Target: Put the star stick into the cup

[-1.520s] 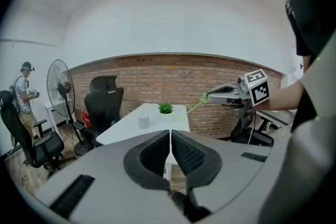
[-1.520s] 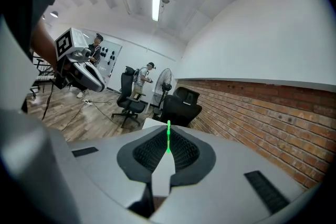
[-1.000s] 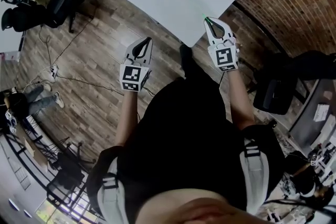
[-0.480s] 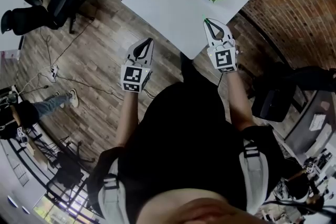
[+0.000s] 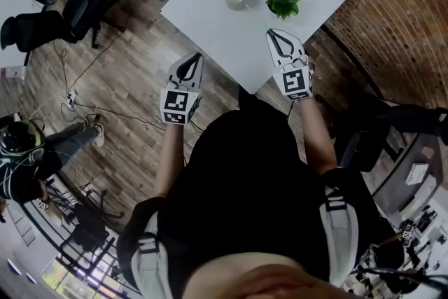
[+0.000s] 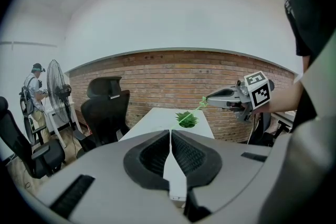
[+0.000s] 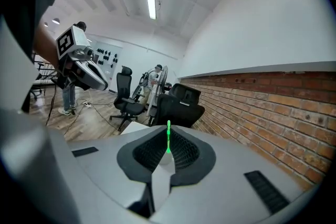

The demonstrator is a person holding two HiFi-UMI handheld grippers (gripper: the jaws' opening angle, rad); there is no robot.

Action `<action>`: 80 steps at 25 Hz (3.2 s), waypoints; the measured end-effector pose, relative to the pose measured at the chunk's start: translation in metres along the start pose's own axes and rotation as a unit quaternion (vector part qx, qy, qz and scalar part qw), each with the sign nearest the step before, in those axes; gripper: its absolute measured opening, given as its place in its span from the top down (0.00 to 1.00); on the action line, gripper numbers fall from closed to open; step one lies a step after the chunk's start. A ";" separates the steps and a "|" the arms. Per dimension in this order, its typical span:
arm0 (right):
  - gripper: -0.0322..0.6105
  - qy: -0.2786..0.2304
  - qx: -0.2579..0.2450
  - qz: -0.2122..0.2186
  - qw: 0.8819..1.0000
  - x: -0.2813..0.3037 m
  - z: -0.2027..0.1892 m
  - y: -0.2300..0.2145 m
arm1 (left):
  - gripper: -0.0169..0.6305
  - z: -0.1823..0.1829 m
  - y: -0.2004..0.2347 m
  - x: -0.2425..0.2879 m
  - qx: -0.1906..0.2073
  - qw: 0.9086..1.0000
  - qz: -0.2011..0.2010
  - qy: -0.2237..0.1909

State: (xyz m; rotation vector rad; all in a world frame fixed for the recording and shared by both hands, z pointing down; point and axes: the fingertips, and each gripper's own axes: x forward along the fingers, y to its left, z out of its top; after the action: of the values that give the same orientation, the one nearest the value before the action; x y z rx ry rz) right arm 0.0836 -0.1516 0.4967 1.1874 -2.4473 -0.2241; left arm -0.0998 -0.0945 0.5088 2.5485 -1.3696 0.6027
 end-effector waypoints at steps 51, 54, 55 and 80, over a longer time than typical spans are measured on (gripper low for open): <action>0.94 0.090 -0.013 -0.003 0.996 0.145 -0.014 -0.006 | 0.93 0.017 0.105 0.123 0.004 0.992 -0.124 0.009; 0.94 0.097 -0.009 -0.005 0.995 0.153 -0.017 -0.003 | 0.93 0.012 0.112 0.128 0.003 0.991 -0.130 0.013; 0.94 0.099 -0.008 -0.005 0.995 0.155 -0.019 -0.003 | 0.93 0.011 0.114 0.129 0.002 0.991 -0.131 0.014; 0.93 0.119 -0.023 0.021 0.992 0.189 -0.046 0.006 | 0.93 0.010 0.128 0.154 0.007 0.989 -0.143 0.025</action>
State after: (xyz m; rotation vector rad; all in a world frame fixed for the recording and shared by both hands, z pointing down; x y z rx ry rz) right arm -0.0052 -0.2938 0.5948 1.0760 -2.2456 -0.1180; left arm -0.1280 -0.2849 0.5633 2.6531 -0.9617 0.6179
